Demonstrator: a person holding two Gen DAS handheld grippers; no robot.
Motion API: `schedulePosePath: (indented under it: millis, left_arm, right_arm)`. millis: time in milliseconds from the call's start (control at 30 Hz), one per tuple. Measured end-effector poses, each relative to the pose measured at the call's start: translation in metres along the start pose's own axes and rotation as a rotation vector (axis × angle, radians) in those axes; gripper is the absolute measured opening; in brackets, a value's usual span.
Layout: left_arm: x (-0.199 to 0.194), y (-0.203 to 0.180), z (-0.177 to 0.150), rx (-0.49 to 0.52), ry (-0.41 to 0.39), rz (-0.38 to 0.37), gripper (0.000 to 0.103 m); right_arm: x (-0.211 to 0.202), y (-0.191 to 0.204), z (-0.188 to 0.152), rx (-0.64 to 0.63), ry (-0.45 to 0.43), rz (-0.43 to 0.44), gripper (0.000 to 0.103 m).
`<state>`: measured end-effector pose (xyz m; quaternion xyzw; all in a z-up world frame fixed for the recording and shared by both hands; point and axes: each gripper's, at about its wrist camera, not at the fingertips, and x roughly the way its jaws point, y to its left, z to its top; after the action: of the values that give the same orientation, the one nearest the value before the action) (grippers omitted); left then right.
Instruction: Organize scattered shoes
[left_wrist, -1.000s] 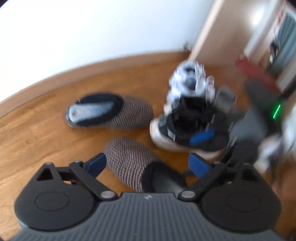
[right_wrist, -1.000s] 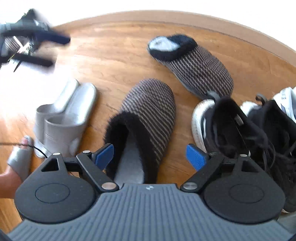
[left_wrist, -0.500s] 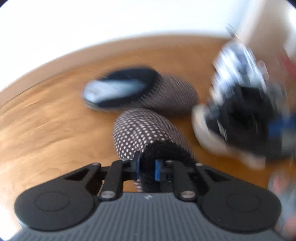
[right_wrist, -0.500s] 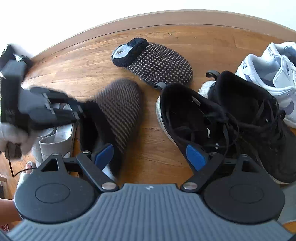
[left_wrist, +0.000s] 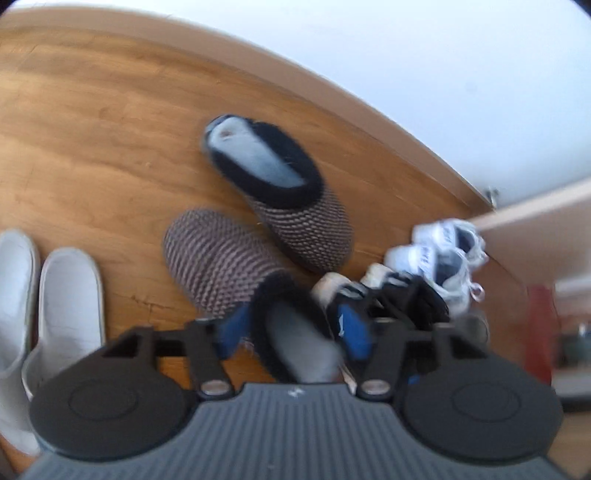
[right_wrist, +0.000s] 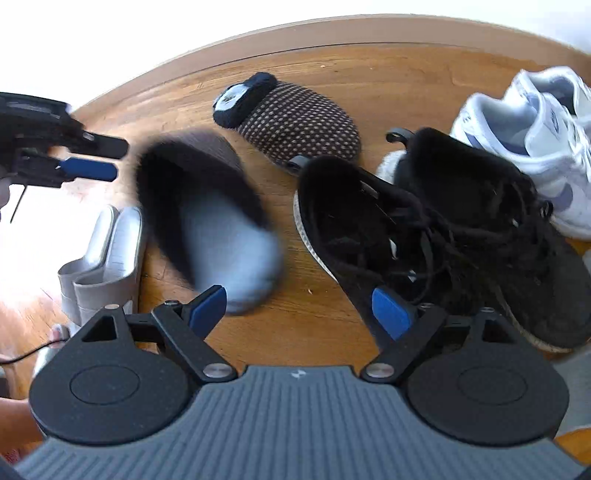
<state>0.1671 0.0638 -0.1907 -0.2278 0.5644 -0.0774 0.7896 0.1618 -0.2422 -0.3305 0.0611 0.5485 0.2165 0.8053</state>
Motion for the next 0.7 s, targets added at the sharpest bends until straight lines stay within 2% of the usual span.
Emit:
schedulePosePath:
  millis: [67, 167, 233, 300, 367, 400, 500, 533, 567, 633, 700]
  left_arm:
    - [-0.015, 0.004, 0.001, 0.018, -0.019, 0.002, 0.072]
    - [-0.043, 0.02, 0.001, 0.015, -0.034, 0.011, 0.076]
    - [-0.057, 0.031, -0.001, -0.002, -0.038, 0.023, 0.079]
    - [-0.074, 0.043, -0.005, -0.016, -0.047, 0.02, 0.083]
    - [-0.086, 0.054, -0.008, -0.03, -0.064, 0.02, 0.087]
    - [-0.092, 0.059, -0.009, -0.037, -0.072, 0.02, 0.088]
    - [-0.11, 0.075, -0.014, -0.058, -0.098, 0.02, 0.09]
    - [-0.116, 0.08, -0.016, -0.065, -0.106, 0.02, 0.091]
    - [-0.122, 0.086, -0.017, -0.072, -0.115, 0.019, 0.092]
    - [-0.134, 0.096, -0.021, -0.086, -0.132, 0.019, 0.094]
    - [-0.145, 0.106, -0.024, -0.09, -0.146, 0.025, 0.095]
  right_arm:
    - [-0.004, -0.002, 0.001, 0.014, -0.015, 0.003, 0.087]
    - [-0.003, 0.002, 0.007, 0.076, -0.004, 0.063, 0.087]
    - [0.011, 0.008, 0.016, 0.198, 0.066, 0.2, 0.087]
    - [0.028, 0.013, 0.023, 0.332, 0.134, 0.3, 0.087]
    - [0.053, 0.019, 0.03, 0.49, 0.189, 0.363, 0.087]
    - [0.07, 0.022, 0.034, 0.575, 0.208, 0.372, 0.087]
    - [0.114, 0.027, 0.047, 0.731, 0.208, 0.302, 0.087]
    - [0.124, 0.029, 0.052, 0.741, 0.196, 0.278, 0.081]
    - [0.133, 0.031, 0.057, 0.737, 0.181, 0.256, 0.062]
    - [0.147, 0.038, 0.066, 0.685, 0.161, 0.209, 0.037]
    - [0.145, 0.054, 0.072, 0.527, 0.138, 0.195, 0.028]
